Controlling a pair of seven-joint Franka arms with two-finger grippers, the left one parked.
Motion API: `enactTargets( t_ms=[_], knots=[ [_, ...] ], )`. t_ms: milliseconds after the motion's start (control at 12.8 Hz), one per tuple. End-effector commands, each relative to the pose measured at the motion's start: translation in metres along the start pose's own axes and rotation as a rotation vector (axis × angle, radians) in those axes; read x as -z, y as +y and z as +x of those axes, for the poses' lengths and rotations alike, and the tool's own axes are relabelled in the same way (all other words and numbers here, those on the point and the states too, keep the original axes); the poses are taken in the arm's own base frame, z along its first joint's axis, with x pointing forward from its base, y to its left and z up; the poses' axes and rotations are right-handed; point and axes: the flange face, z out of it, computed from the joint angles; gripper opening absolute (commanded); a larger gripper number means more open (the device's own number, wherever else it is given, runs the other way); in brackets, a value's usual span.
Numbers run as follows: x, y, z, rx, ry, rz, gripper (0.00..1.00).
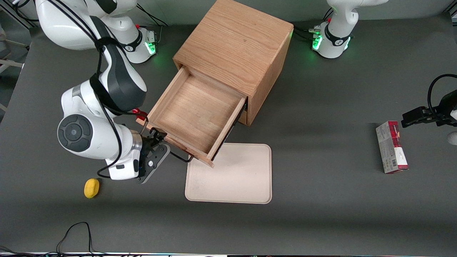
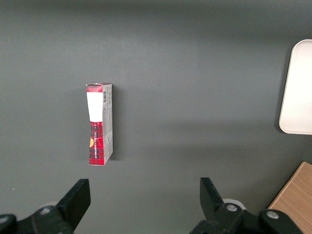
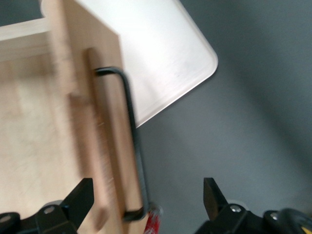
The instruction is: Open upper drawer
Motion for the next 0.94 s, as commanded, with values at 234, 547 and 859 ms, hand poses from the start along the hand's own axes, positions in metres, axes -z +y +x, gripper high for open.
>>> enactTargets(
  t_ms=[234,547,859],
  knots=[
    [0.064,-0.039,-0.107,-0.032,-0.09,-0.025,1.0],
    [0.06,-0.014,-0.225,-0.444,-0.022,-0.002,1.0],
    [0.068,0.008,-0.244,-0.734,0.029,-0.029,0.99]
  ],
)
